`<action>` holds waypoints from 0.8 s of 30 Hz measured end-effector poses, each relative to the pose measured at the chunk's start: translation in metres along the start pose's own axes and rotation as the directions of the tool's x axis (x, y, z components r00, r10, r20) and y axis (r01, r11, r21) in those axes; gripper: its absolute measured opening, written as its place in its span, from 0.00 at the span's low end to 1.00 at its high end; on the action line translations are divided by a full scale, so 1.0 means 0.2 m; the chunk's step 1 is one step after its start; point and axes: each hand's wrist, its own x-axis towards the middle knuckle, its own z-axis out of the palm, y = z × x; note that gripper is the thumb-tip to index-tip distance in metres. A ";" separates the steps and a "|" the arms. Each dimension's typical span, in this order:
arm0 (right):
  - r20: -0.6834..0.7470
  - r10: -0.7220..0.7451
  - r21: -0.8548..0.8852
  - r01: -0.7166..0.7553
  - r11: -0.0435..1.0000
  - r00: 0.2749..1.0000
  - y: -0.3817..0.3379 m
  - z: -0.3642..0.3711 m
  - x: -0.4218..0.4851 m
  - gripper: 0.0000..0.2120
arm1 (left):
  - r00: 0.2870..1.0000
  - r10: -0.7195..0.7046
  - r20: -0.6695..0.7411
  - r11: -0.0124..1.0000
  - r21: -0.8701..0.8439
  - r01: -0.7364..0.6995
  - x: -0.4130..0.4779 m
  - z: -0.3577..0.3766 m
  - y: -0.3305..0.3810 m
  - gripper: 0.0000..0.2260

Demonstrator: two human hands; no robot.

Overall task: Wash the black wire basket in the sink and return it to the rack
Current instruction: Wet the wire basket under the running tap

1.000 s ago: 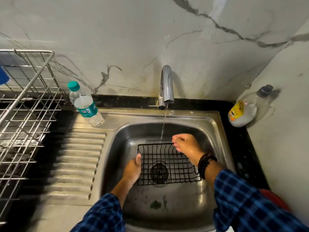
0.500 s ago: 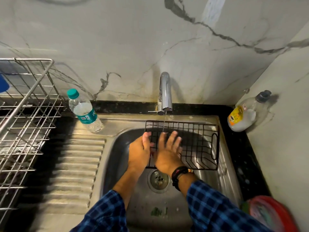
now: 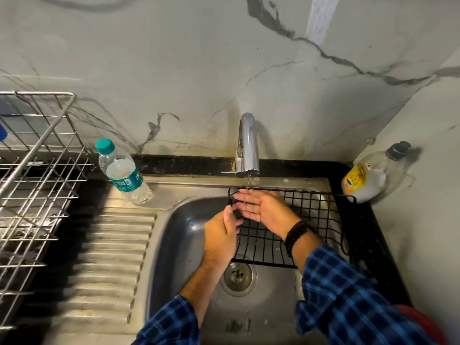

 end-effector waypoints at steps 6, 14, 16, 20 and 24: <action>-0.591 -0.117 -0.016 0.133 0.991 0.798 0.02 -0.11 -0.08 0.10 | 0.993 -0.053 -0.106 0.999 -0.016 0.052 0.00 -0.08 -0.07 0.18; -0.207 -0.168 -0.566 0.022 0.824 0.964 0.21 0.22 -0.06 0.04 | 0.986 0.027 -0.165 0.998 -0.050 -0.035 0.03 -0.05 0.05 0.17; -0.245 -0.096 -0.427 -0.018 0.904 0.965 0.13 0.20 -0.09 0.06 | 0.983 0.080 -0.167 0.994 -0.055 -0.090 0.04 -0.07 0.08 0.17; -0.434 -0.263 -0.652 -0.100 0.751 0.862 0.00 0.02 -0.19 0.13 | 0.969 0.119 -0.215 0.982 -0.118 -0.147 0.07 -0.14 0.06 0.18; -0.335 -0.637 -0.942 -0.258 0.215 0.694 0.07 -0.02 -0.26 0.18 | 0.942 0.175 -0.287 0.972 -0.103 -0.212 0.08 -0.16 0.05 0.19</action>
